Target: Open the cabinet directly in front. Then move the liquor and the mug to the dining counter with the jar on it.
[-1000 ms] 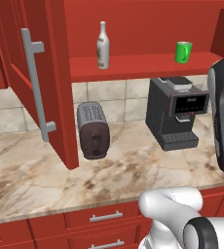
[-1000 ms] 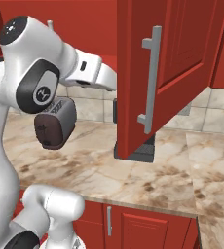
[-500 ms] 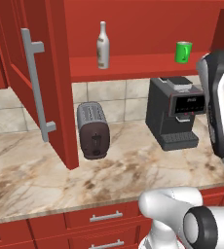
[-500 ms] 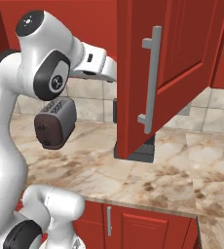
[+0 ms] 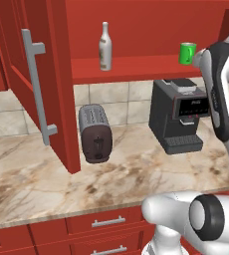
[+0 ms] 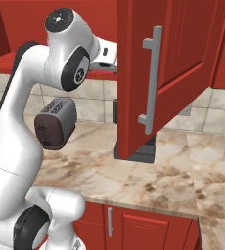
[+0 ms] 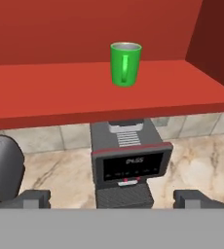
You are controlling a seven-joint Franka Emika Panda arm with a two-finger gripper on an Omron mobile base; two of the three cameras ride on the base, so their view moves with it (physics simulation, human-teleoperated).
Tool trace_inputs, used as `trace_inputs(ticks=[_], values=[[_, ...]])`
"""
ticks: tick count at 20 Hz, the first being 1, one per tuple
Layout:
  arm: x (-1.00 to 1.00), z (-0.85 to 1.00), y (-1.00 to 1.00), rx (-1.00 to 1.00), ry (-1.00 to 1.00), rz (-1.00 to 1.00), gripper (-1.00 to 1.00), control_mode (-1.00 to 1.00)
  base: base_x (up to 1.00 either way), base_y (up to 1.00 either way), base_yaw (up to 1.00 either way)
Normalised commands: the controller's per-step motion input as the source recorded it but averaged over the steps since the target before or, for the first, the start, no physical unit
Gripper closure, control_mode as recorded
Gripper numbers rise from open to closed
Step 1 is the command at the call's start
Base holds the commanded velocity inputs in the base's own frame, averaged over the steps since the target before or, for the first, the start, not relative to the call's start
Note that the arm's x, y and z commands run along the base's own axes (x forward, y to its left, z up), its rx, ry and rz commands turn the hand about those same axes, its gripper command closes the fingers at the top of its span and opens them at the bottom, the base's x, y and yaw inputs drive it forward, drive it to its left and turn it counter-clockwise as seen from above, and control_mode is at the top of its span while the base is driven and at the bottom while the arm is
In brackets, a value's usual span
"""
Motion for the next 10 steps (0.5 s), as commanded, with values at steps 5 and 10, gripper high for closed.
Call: trace_inputs(ticks=[5,10], values=[[0.43,0.00,0.00,0.00,-0.04,0.07,-1.00,-1.00,0.00,0.00,0.00],[0.31,0.00,-0.10,0.00,-0.01,0.00,-1.00,-1.00,0.00,0.00,0.00]])
